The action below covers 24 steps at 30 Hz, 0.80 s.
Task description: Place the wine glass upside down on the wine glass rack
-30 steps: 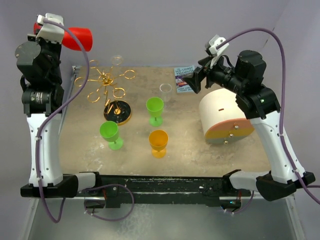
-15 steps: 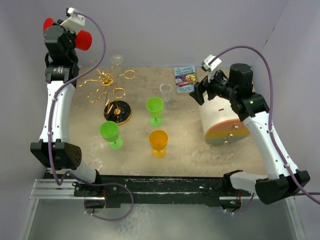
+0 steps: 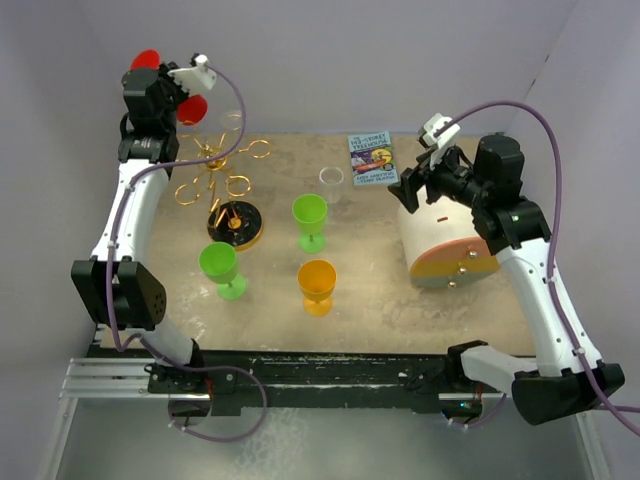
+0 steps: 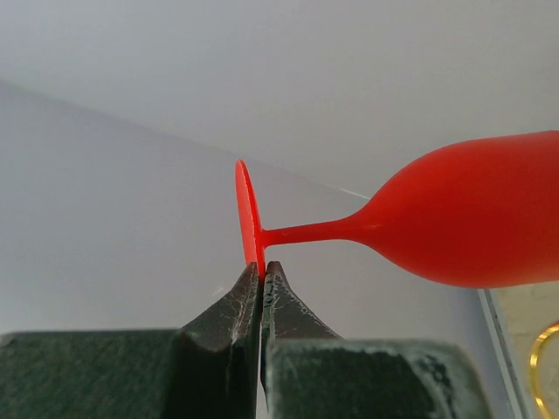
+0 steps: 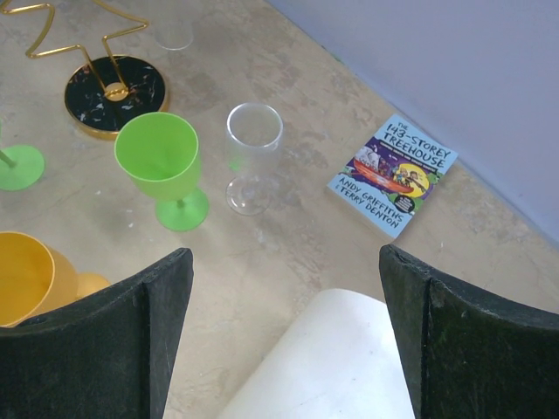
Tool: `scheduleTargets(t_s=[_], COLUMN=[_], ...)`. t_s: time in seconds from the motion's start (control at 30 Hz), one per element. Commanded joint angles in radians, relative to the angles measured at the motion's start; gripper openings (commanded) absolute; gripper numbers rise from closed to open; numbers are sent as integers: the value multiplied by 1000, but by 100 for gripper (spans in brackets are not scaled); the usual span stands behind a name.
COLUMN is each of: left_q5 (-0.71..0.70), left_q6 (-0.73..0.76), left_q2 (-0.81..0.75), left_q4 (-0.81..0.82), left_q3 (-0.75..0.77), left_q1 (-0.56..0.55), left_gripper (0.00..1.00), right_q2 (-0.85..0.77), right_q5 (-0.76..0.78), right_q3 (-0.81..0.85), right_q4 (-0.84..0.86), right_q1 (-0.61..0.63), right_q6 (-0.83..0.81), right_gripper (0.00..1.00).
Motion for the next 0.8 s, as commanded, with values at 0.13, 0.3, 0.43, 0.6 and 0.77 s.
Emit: scheduleTargets(t_s=[0.13,0.3,0.43,0.6,0.77], left_q5=[236,330,383,431,484], left_q6=[182,215,252,251,247], left_q2=[-50,-87,-120,-146,-165], left_q4=[59,43,29,12,-70], left_q3=[-85,-139,-175,-185,-176], left_q1=[-13,-15,-16,-15,-17], left_gripper=[0,0,0,0,0], right_q2=[-22,-30,-28,-28,-33], right_q5=[-52,-67,-76,-76,-64], right_q3=[-16,-22,-21,-24,-27], right_q4=[43,41,41,41,44], right_q1=[-30,-42,-45,-48,-50], right_q6=[-5,-3,-4,-6,-11], right_gripper=[89,89,89,89,89])
